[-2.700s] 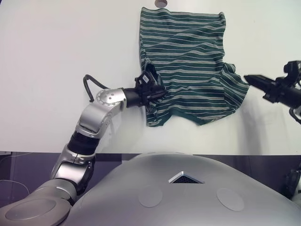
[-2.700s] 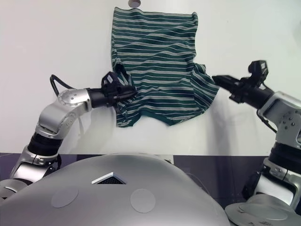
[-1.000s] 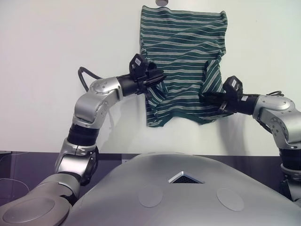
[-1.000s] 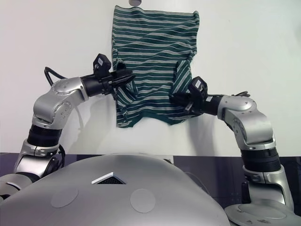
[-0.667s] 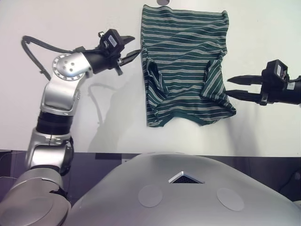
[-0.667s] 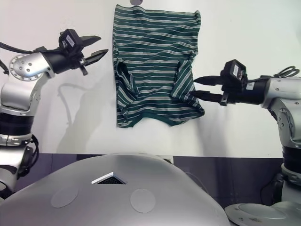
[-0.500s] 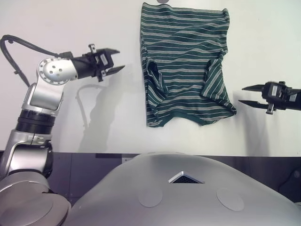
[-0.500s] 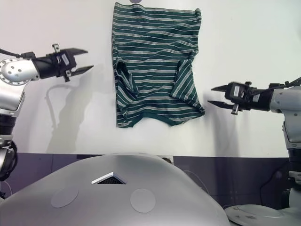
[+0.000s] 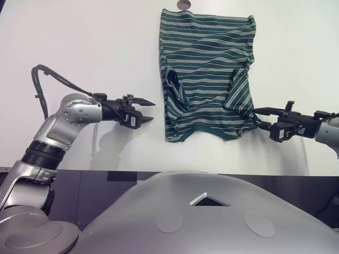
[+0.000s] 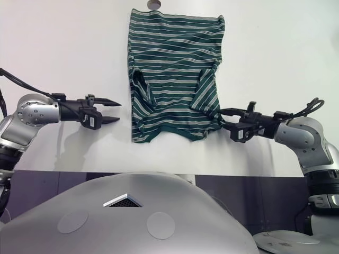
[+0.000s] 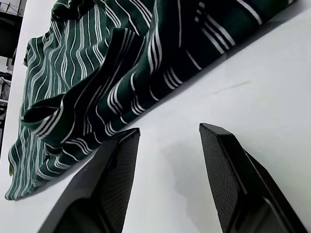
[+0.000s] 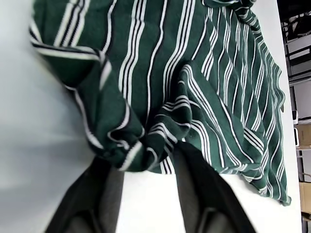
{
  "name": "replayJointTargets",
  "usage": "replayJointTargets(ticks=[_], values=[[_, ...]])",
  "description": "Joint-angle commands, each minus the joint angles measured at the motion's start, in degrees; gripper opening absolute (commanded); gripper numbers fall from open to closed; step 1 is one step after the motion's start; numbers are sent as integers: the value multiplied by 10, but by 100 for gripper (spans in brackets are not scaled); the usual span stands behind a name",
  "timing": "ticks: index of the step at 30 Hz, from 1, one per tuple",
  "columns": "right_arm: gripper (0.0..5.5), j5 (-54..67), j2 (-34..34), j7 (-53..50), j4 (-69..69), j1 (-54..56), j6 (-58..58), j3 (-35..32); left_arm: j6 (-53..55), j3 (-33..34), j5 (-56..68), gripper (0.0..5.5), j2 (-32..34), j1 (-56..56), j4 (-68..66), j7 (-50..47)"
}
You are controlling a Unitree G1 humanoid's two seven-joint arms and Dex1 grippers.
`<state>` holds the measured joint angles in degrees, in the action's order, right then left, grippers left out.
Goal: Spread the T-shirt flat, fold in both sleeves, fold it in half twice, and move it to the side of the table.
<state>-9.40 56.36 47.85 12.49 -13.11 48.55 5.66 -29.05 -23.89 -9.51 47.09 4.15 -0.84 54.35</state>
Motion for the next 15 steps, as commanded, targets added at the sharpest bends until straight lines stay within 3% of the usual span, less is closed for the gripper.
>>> replayJointTargets(ticks=[1,5,10,15], values=[[85,-57,1,1,21,-8,-3,38,10,-45,-63,228,-33,2,-24,-1],[6,-66,4,-11,30,0,-1,52,16,-71,-78,228,-74,25,-33,-10],[6,-30,8,5,18,14,-37,62,69,-86,-59,158,-82,46,-44,32],[5,134,47,123,-135,-11,-257,77,245,-66,61,69,-72,33,-18,118]])
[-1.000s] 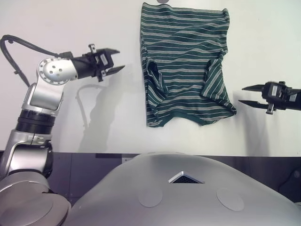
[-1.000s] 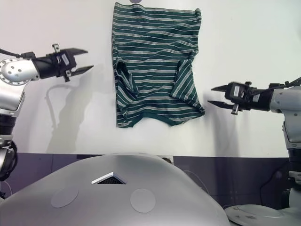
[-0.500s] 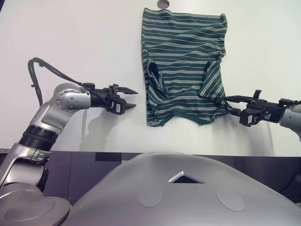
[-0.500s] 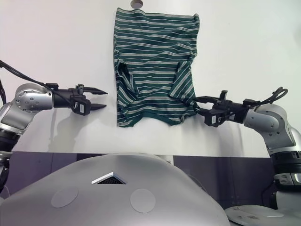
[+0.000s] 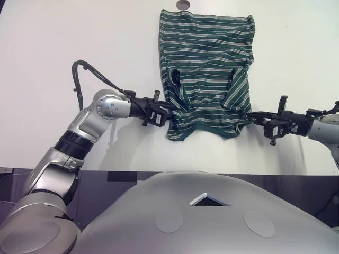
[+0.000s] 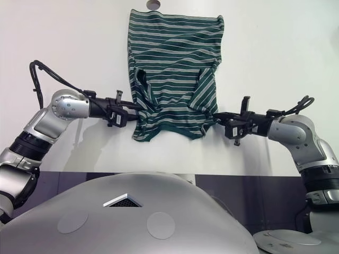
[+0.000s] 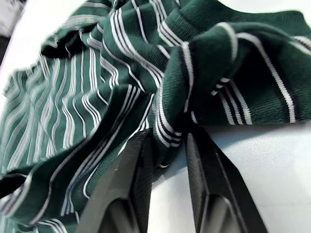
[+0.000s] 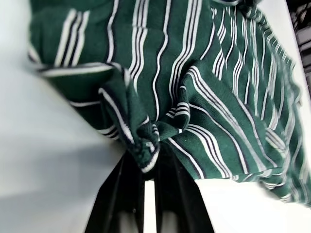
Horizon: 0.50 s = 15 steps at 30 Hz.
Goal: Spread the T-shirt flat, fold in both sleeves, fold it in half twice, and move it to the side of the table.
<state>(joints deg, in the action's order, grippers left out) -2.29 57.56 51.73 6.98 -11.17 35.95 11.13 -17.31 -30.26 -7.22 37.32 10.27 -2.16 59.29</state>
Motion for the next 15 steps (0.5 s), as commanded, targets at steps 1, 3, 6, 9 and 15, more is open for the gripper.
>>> replayJointTargets(ticks=[1,3,6,9,15], values=[[5,119,62,117,-129,-49,-201,19,184,5,75,50,39,-35,14,95],[4,250,116,161,-231,-85,-349,-5,304,32,168,17,80,-55,58,148],[4,366,153,187,-316,-124,-470,-53,413,81,272,4,115,-90,122,167],[4,478,120,154,-308,-103,-574,-116,501,155,378,3,125,-108,183,159],[4,578,19,54,-162,68,-736,-154,591,220,448,2,-18,67,106,27]])
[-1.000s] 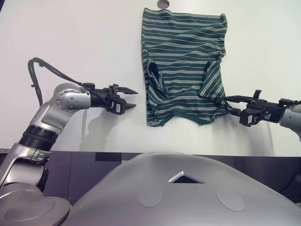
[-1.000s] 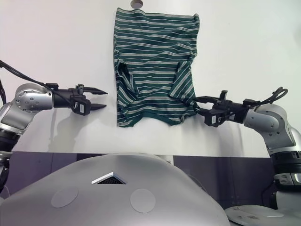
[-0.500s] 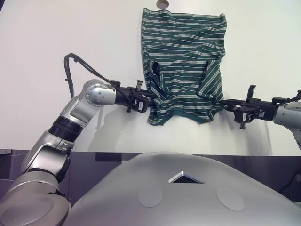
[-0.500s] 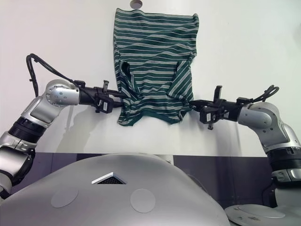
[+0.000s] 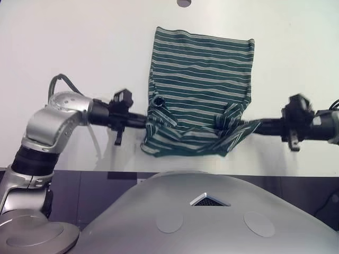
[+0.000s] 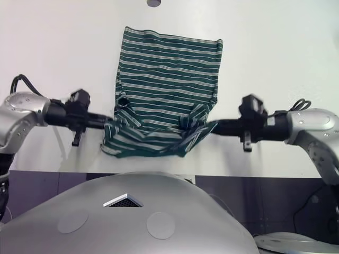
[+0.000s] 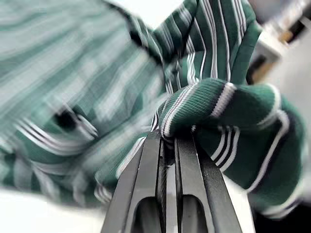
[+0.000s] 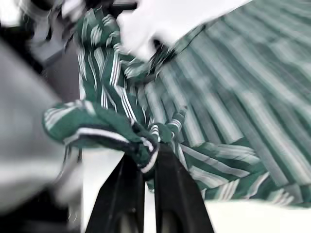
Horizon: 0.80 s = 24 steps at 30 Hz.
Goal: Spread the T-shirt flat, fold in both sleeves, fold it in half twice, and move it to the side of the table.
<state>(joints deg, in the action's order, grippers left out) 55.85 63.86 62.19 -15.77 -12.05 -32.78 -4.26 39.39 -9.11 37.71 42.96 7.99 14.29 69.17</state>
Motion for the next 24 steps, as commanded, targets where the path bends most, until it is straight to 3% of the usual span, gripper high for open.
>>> replayJointTargets(ticks=[1,4,9,15,16,21,24], values=[[4,-9,-68,-74,94,109,-62,1,28,9,-13,2,-109,123,-105,-109],[4,-36,-133,-129,191,200,-96,9,4,6,-64,2,-176,186,-235,-186],[4,-145,-252,-191,404,341,-51,25,-107,50,-124,1,-276,288,-494,-275],[4,-280,-298,-217,608,436,22,41,-208,77,-177,1,-323,351,-690,-317],[41,-288,-307,-214,622,447,26,38,-217,83,-186,38,-328,358,-714,-336],[133,-259,-356,-226,669,489,-9,-35,-249,130,-190,125,-346,371,-772,-396],[133,-231,-368,-299,740,525,-3,-116,-247,178,-167,125,-339,372,-786,-419]])
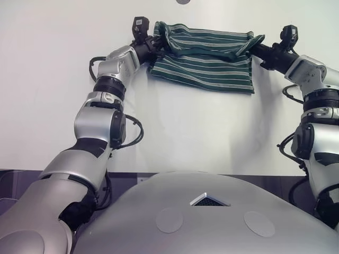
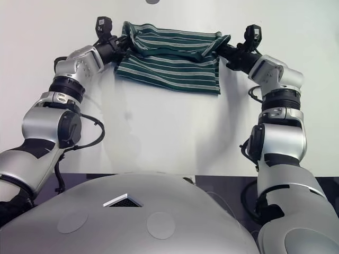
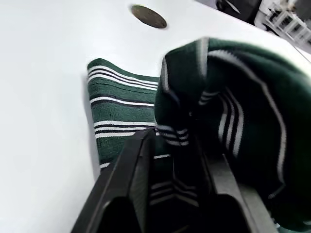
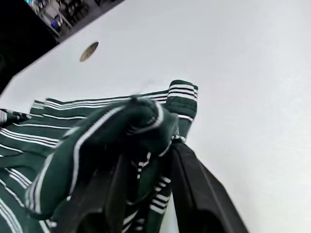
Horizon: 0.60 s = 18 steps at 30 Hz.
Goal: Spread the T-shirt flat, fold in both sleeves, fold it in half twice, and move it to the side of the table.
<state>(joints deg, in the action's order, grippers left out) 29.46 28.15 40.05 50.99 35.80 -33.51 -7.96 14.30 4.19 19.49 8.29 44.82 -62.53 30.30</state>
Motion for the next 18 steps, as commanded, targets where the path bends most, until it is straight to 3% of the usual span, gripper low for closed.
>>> replayJointTargets(ticks=[1,3,8,9,13,16,18], values=[[133,47,-10,-129,109,58,20,-118,11,67,28,125,9,4,-21,-39],[133,21,-11,-168,130,59,69,-126,25,99,46,125,10,3,-22,-49],[133,-111,-25,-78,-20,-15,200,3,6,92,18,125,11,-24,43,-57],[136,-124,-28,-65,-52,-34,213,18,2,72,11,106,9,-45,100,-31],[59,-167,-42,-32,-132,-82,227,77,-18,-48,-37,42,10,-133,338,63],[2,-242,-40,-46,-74,-79,226,133,4,-176,-107,0,35,-176,421,129],[2,-304,-15,-12,-74,-95,217,197,17,-236,-157,0,64,-199,435,149]])
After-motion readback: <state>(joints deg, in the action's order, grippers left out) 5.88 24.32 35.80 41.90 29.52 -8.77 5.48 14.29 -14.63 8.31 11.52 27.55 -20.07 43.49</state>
